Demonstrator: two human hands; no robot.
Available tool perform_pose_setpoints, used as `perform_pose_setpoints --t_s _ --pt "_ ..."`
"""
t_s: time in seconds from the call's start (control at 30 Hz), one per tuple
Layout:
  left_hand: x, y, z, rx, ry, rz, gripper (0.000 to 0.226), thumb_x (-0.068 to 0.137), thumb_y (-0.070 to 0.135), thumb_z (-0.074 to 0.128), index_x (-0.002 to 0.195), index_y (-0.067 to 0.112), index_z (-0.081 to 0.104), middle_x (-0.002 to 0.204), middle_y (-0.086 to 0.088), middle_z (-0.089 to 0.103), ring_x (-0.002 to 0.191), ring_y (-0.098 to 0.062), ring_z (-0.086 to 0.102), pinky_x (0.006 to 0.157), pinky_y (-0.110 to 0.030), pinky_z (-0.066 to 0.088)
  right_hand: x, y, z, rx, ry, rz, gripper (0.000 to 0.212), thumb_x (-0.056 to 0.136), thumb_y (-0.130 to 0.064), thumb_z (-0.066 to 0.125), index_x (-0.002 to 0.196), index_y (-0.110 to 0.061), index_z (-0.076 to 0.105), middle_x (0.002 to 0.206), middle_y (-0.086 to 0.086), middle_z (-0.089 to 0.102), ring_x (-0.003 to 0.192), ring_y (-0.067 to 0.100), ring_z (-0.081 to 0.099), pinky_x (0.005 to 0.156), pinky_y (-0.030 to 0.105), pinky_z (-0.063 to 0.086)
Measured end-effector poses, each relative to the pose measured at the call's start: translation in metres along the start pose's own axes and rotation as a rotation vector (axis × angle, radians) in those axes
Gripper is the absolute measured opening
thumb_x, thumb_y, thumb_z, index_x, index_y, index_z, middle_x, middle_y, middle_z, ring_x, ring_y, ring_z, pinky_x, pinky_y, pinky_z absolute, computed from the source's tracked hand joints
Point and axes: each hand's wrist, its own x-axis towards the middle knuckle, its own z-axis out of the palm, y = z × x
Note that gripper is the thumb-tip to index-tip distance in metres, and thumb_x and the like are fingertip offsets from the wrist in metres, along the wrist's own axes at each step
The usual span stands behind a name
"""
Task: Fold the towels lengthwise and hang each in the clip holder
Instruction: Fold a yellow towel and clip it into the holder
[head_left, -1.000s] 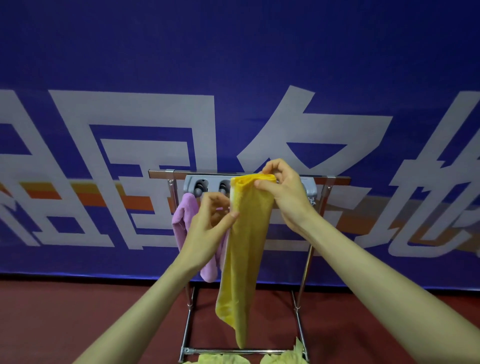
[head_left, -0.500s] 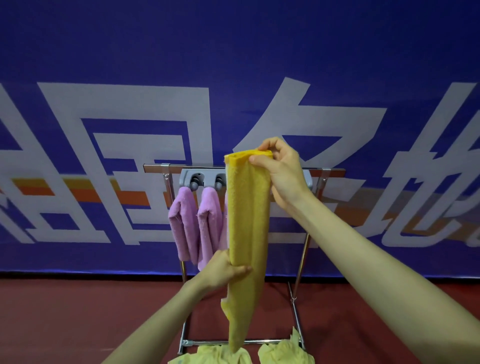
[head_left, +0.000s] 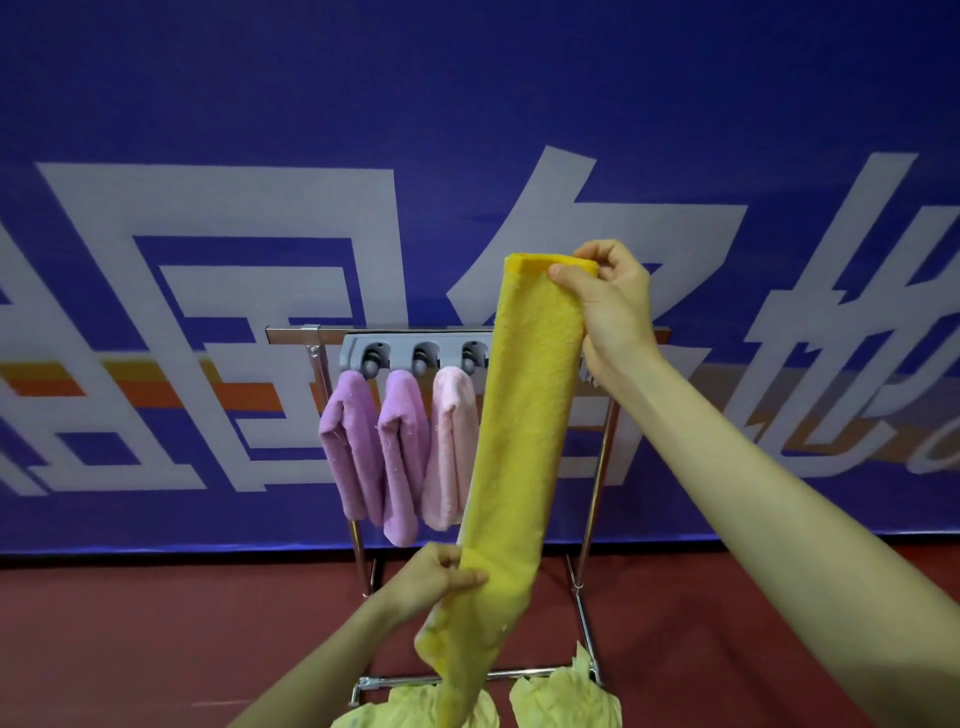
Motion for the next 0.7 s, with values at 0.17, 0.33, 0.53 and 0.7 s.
perform_pose_setpoints --t_s 0.17,0.33,0.53,0.7 --pt "-0.011 0.029 -0.010 -0.137 0.072 0.062 0.049 0.067 0.027 0.075 0.102 -0.006 0.069 0.101 -0.020 0.072 0.089 -0.024 0.066 0.080 -0.029 0.053 0.010 0.011 -0.014 -0.047 0.083 -0.025 0.027 0.079 0.005 0.065 0.079 -0.018 0.050 0.074 0.002 0.052 0.065 0.010 0.050 0.060 0.024 0.042" --pt "-0.029 0.074 -0.031 -0.183 0.121 0.174 0.058 0.061 0.036 0.073 0.097 -0.009 0.066 0.088 -0.021 0.064 0.084 -0.029 0.057 0.070 -0.032 0.043 0.019 0.035 -0.036 -0.162 0.222 -0.021 0.024 0.077 0.004 0.064 0.085 -0.016 0.052 0.080 -0.002 0.053 0.073 0.009 0.051 0.066 0.022 0.042" --pt "-0.048 0.138 -0.040 -0.116 0.061 0.356 0.016 0.076 0.022 0.061 0.084 0.010 0.068 0.079 -0.003 0.070 0.079 -0.009 0.065 0.075 -0.019 0.050 0.019 0.073 -0.057 -0.423 0.235 0.158 0.030 0.081 0.006 0.053 0.075 -0.023 0.056 0.090 0.005 0.060 0.090 0.024 0.058 0.068 0.024 0.044" --pt "-0.049 0.174 -0.040 -0.002 -0.034 0.393 0.032 0.083 0.031 0.063 0.089 0.000 0.059 0.087 -0.011 0.058 0.087 -0.019 0.057 0.086 -0.034 0.043 -0.021 0.085 -0.044 -0.329 -0.378 0.440 0.028 0.079 0.012 0.042 0.093 0.005 0.065 0.086 0.012 0.070 0.089 0.026 0.062 0.088 0.035 0.045"
